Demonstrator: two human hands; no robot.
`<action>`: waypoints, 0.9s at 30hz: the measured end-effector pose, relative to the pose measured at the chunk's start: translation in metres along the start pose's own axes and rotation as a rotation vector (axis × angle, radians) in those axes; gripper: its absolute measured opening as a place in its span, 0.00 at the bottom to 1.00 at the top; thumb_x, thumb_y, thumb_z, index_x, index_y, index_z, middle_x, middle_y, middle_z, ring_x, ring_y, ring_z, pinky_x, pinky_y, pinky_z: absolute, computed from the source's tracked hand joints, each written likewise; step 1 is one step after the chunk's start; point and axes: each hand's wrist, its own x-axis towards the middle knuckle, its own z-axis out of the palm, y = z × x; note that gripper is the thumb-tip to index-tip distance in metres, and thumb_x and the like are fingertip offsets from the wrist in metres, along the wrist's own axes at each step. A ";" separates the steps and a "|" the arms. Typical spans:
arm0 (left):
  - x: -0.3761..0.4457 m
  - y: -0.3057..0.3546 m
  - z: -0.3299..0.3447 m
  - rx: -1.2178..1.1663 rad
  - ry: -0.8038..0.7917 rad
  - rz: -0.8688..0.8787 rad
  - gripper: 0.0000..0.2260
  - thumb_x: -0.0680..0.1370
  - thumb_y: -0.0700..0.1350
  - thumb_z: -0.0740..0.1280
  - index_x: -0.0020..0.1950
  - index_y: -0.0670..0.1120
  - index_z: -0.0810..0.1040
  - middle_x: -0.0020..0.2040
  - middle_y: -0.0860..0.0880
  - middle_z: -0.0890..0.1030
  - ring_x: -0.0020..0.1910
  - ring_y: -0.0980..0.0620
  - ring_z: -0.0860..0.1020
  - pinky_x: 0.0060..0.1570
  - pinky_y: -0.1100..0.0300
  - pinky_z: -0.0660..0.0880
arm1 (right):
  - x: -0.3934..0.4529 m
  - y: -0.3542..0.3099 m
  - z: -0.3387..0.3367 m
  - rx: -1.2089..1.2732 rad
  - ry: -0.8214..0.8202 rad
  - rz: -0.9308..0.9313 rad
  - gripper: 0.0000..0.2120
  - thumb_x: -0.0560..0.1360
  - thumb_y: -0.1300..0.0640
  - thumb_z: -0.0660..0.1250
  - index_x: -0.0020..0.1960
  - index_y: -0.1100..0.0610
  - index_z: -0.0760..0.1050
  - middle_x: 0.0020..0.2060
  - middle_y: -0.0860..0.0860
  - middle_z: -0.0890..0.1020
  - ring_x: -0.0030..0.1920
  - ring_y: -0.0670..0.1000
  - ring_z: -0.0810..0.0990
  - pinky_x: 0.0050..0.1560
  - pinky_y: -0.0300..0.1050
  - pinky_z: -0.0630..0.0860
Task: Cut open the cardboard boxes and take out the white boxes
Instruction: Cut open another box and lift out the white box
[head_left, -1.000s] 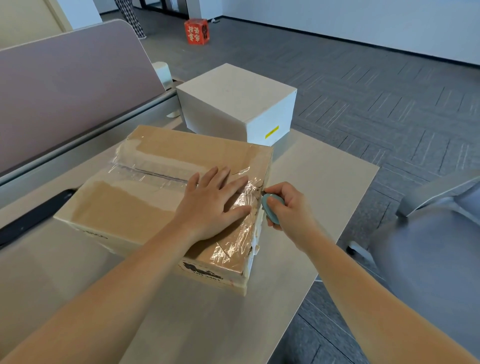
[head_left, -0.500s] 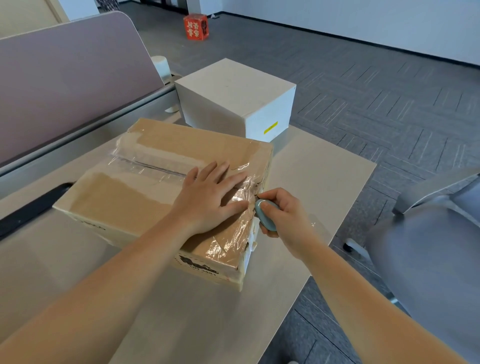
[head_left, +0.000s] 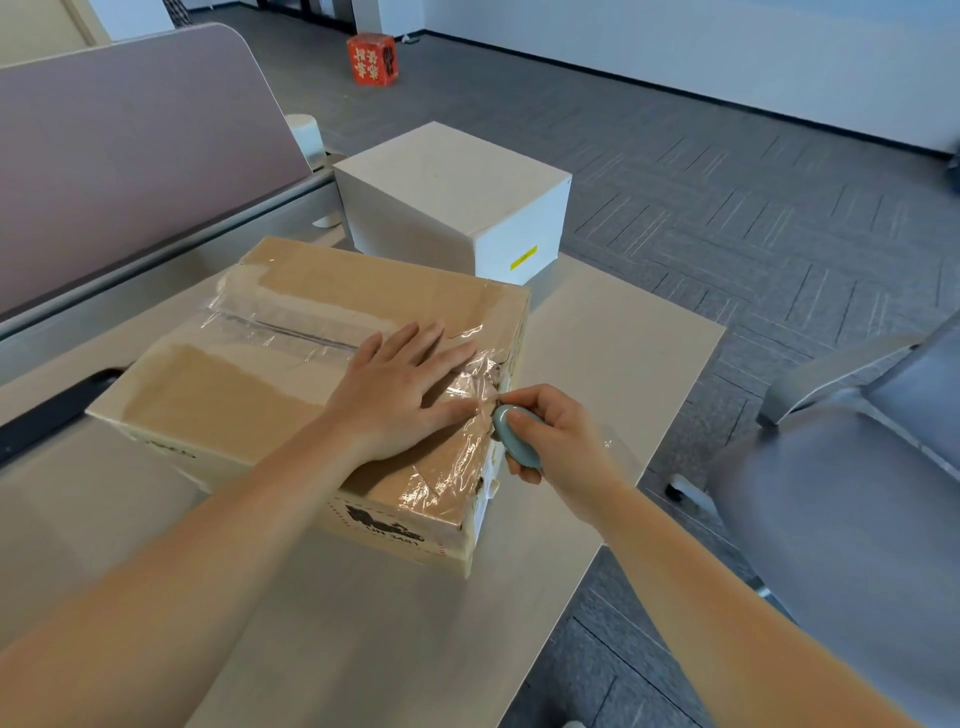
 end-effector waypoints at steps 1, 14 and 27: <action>-0.001 -0.003 0.000 0.011 -0.011 0.011 0.48 0.55 0.79 0.29 0.73 0.65 0.43 0.77 0.55 0.42 0.75 0.54 0.41 0.72 0.53 0.39 | 0.000 0.000 -0.002 -0.016 -0.006 -0.011 0.09 0.77 0.67 0.57 0.44 0.56 0.72 0.32 0.53 0.76 0.22 0.45 0.72 0.22 0.36 0.66; -0.044 -0.028 -0.019 -0.148 -0.051 -0.064 0.53 0.52 0.81 0.33 0.73 0.62 0.55 0.77 0.54 0.53 0.75 0.54 0.49 0.70 0.57 0.46 | 0.029 -0.019 -0.028 -0.227 0.183 -0.111 0.08 0.74 0.64 0.65 0.51 0.55 0.70 0.45 0.52 0.76 0.45 0.50 0.74 0.39 0.36 0.70; 0.022 0.124 0.008 -0.076 0.116 -0.176 0.34 0.72 0.66 0.50 0.76 0.53 0.54 0.77 0.49 0.50 0.75 0.51 0.49 0.71 0.59 0.44 | 0.092 -0.008 -0.140 -0.603 -0.083 -0.083 0.10 0.72 0.63 0.68 0.54 0.61 0.75 0.42 0.53 0.74 0.44 0.52 0.72 0.42 0.41 0.68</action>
